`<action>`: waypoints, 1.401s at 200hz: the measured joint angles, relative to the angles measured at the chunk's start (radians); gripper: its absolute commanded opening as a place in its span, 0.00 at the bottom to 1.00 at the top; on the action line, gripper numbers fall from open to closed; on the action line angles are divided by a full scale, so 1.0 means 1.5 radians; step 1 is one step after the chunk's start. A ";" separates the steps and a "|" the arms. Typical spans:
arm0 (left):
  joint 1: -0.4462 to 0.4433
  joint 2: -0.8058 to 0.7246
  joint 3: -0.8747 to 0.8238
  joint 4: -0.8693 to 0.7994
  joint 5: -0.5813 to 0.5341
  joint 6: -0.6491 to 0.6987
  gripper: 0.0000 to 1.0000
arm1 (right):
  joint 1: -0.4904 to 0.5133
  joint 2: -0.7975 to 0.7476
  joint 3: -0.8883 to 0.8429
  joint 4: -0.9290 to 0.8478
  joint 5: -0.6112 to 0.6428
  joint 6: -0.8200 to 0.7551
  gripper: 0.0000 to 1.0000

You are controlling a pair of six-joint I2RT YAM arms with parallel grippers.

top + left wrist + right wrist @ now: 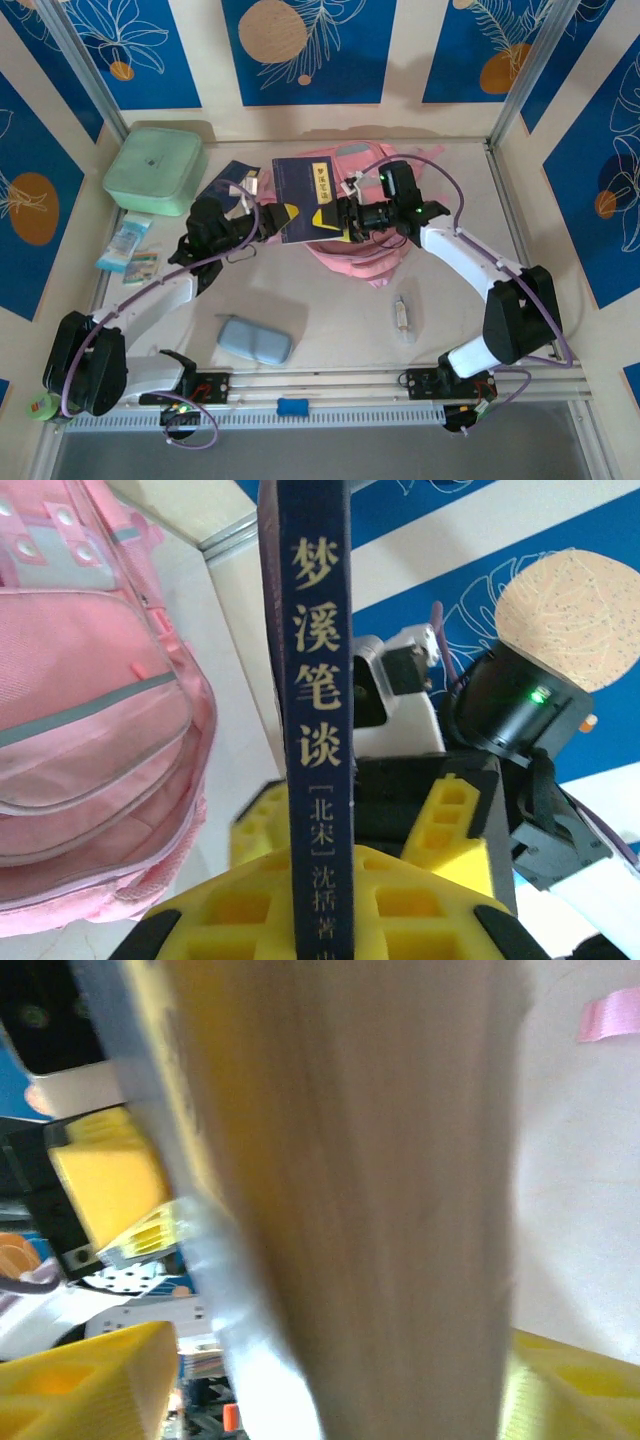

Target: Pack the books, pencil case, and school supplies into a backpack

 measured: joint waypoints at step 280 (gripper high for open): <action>-0.201 0.341 0.436 -0.569 -0.267 0.737 0.66 | -0.261 -0.258 -0.053 -0.392 0.277 -0.109 0.00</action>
